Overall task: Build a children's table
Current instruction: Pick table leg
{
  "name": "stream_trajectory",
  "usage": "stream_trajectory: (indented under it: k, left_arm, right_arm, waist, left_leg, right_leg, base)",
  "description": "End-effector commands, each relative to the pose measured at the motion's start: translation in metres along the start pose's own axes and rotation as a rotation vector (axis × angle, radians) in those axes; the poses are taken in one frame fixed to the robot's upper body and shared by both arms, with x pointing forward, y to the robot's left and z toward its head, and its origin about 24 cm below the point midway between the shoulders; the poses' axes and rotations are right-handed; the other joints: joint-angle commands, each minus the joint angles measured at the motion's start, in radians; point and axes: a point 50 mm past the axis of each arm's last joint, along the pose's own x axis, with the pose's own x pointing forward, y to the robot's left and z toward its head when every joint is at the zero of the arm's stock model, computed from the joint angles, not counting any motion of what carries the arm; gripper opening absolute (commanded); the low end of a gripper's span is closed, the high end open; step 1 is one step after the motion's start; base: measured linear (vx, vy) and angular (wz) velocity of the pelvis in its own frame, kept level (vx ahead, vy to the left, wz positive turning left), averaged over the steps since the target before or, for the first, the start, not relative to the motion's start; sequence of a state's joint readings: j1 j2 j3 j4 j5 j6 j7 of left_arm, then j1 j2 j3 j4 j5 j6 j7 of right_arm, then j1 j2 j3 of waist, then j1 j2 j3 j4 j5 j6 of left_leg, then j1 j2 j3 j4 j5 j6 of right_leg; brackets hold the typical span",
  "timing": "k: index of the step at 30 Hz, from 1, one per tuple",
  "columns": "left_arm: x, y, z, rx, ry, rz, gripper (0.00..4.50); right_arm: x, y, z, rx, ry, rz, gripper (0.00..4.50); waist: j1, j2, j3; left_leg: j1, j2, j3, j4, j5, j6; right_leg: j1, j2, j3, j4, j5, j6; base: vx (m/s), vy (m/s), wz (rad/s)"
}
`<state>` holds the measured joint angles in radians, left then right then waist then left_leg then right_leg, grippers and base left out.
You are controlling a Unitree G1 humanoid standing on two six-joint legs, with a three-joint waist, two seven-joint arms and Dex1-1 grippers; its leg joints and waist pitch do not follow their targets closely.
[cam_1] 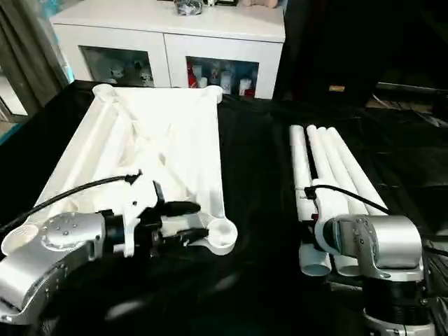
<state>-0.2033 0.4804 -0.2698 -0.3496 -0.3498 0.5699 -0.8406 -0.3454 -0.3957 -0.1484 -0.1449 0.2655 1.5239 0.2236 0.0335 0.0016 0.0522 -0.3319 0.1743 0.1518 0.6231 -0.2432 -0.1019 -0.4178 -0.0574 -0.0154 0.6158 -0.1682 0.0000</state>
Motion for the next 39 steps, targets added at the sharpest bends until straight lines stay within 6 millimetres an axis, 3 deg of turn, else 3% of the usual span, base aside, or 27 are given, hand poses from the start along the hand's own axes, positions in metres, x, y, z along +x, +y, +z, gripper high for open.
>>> stream_trajectory:
  k: [1, 8, 9, 12, 14, 16, 18, 20, 21, 24, 25, 26, 28, 30, 34, 38, 39]
  left_arm:
    - [-0.001, 0.002, 0.003, 0.026, 0.008, -0.051, 3.28]
    - [-0.004, 0.004, 0.001, 0.026, 0.061, -0.132, 3.71]
    - [-0.003, 0.007, 0.003, 0.045, 0.041, -0.115, 3.76]
    - [0.001, 0.016, 0.010, 0.012, 0.003, -0.075, 3.99]
    - [0.009, 0.030, 0.028, -0.049, -0.142, 0.002, 4.18]
    - [0.019, 0.048, 0.053, -0.223, -0.318, 0.063, 4.25]
    - [0.021, 0.052, 0.058, -0.262, -0.343, 0.072, 4.46]
    - [0.030, 0.063, 0.064, -0.347, -0.338, 0.105, 4.50]
    - [0.038, 0.070, 0.070, -0.413, -0.355, 0.120, 4.50]
    - [0.048, 0.073, 0.083, -0.534, -0.419, 0.066, 4.50]
    - [0.052, 0.071, 0.090, -0.569, -0.443, 0.022, 4.50]
    - [0.055, 0.069, 0.095, -0.588, -0.453, -0.004, 4.50]
    - [0.065, 0.063, 0.100, -0.608, -0.460, -0.059, 4.50]
    - [0.066, 0.061, 0.103, -0.633, -0.485, -0.086, 4.50]
    - [0.064, 0.055, 0.119, -0.726, -0.619, -0.187, 4.50]
    - [0.062, 0.050, 0.119, -0.731, -0.603, -0.207, 4.50]
    - [0.063, 0.048, 0.117, -0.728, -0.590, -0.207, 4.50]
  right_arm:
    - [0.004, 0.001, -0.001, 0.010, 0.007, 0.008, 2.25]
    - [0.003, -0.002, 0.008, 0.048, -0.049, -0.008, 1.95]
    - [0.002, -0.002, 0.009, 0.050, -0.058, -0.005, 1.94]
    - [0.000, 0.000, 0.017, 0.067, -0.128, 0.027, 1.91]
    - [-0.007, 0.009, 0.036, 0.098, -0.339, 0.149, 1.91]
    - [-0.023, 0.025, 0.055, 0.185, -0.597, 0.438, 1.91]
    - [-0.027, 0.029, 0.057, 0.192, -0.635, 0.504, 1.90]
    - [-0.038, 0.040, 0.058, 0.178, -0.696, 0.697, 1.89]
    - [-0.048, 0.050, 0.058, 0.162, -0.753, 0.870, 1.89]
    - [-0.056, 0.060, 0.056, 0.133, -0.792, 1.021, 1.89]
    - [-0.057, 0.063, 0.056, 0.119, -0.804, 1.067, 1.89]
    - [-0.058, 0.066, 0.055, 0.117, -0.815, 1.105, 1.89]
    - [-0.060, 0.071, 0.053, 0.117, -0.807, 1.203, 1.89]
    - [-0.060, 0.073, 0.052, 0.110, -0.796, 1.212, 1.89]
    - [-0.055, 0.074, 0.049, 0.095, -0.758, 1.204, 1.89]
    - [-0.055, 0.072, 0.048, 0.092, -0.750, 1.214, 1.89]
    - [-0.055, 0.072, 0.047, 0.088, -0.748, 1.216, 1.89]
  waist:
    - [0.004, 0.004, -0.052]
    - [0.005, 0.008, -0.055]
    - [0.005, 0.015, -0.056]
    - [0.005, 0.011, -0.057]
    - [0.005, 0.010, -0.060]
    - [0.009, 0.011, -0.063]
    - [0.012, 0.007, -0.063]
    - [0.014, 0.011, -0.064]
    - [0.015, 0.017, -0.065]
    - [0.021, 0.014, -0.069]
    - [0.021, 0.006, -0.071]
    - [0.026, 0.010, -0.071]
    - [0.032, 0.002, -0.068]
    - [0.034, 0.002, -0.066]
    - [0.035, -0.003, -0.064]
    - [0.034, -0.003, -0.062]
    - [0.034, -0.008, -0.061]
  left_leg:
    - [-0.015, 0.019, 0.001, -0.083, -0.106, -0.023]
    - [-0.013, 0.018, 0.002, -0.084, -0.112, -0.034]
    - [-0.013, 0.019, -0.001, -0.084, -0.108, -0.037]
    - [-0.013, 0.018, 0.002, -0.083, -0.098, -0.034]
    - [-0.016, 0.016, 0.006, -0.077, -0.100, -0.032]
    - [-0.017, 0.017, 0.008, -0.072, -0.100, -0.009]
    - [-0.021, 0.016, 0.005, -0.073, -0.080, 0.008]
    - [-0.019, 0.015, 0.004, -0.071, -0.049, 0.026]
    - [-0.021, 0.012, 0.005, -0.069, -0.031, 0.050]
    - [-0.023, 0.014, 0.001, -0.069, -0.010, 0.065]
    - [-0.022, 0.014, 0.005, -0.066, 0.001, 0.066]
    - [-0.020, 0.015, 0.004, -0.066, -0.001, 0.067]
    - [-0.023, 0.019, 0.004, -0.069, 0.003, 0.076]
    - [-0.027, 0.019, 0.004, -0.069, 0.011, 0.084]
    - [-0.027, 0.017, 0.004, -0.070, -0.002, 0.069]
    - [-0.027, 0.018, 0.002, -0.072, -0.011, 0.069]
    - [-0.026, 0.017, 0.004, -0.072, -0.012, 0.070]
  right_leg:
    - [0.055, -0.044, 0.033, -0.076, -0.307, -0.154]
    - [0.055, -0.045, 0.033, -0.072, -0.275, -0.167]
    - [0.058, -0.045, 0.032, -0.069, -0.258, -0.173]
    - [0.060, -0.045, 0.033, -0.070, -0.244, -0.180]
    - [0.061, -0.047, 0.033, -0.070, -0.235, -0.194]
    - [0.063, -0.052, 0.034, -0.066, -0.214, -0.224]
    - [0.070, -0.049, 0.031, -0.064, -0.195, -0.234]
    - [0.069, -0.045, 0.030, -0.063, -0.154, -0.234]
    - [0.071, -0.042, 0.029, -0.066, -0.138, -0.233]
    - [0.077, -0.048, 0.026, -0.065, -0.136, -0.242]
    - [0.076, -0.048, 0.026, -0.065, -0.121, -0.253]
    - [0.073, -0.050, 0.026, -0.065, -0.124, -0.259]
    - [0.074, -0.052, 0.026, -0.065, -0.130, -0.268]
    - [0.074, -0.052, 0.026, -0.067, -0.139, -0.259]
    - [0.075, -0.054, 0.025, -0.076, -0.206, -0.239]
    - [0.072, -0.053, 0.024, -0.080, -0.259, -0.203]
    - [0.070, -0.052, 0.024, -0.083, -0.278, -0.192]
  base:
    - [0.000, 0.000, 0.00]
    - [0.000, 0.000, 0.00]
    - [0.000, 0.000, 0.00]
    - [0.000, 0.000, 0.00]
    - [0.000, 0.000, 0.00]
    - [0.000, 0.000, 0.00]
    - [0.000, 0.000, 0.00]
    - [0.000, 0.000, 0.00]
    - [0.000, 0.000, 0.00]
    - [0.000, 0.000, 0.00]
    - [0.000, 0.000, 0.00]
    - [0.000, 0.000, 0.00]
    - [0.000, 0.000, 0.00]
    - [0.000, 0.000, 0.00]
    - [0.000, 0.000, 0.00]
    - [0.000, 0.000, 0.00]
    - [0.000, 0.000, 0.00]
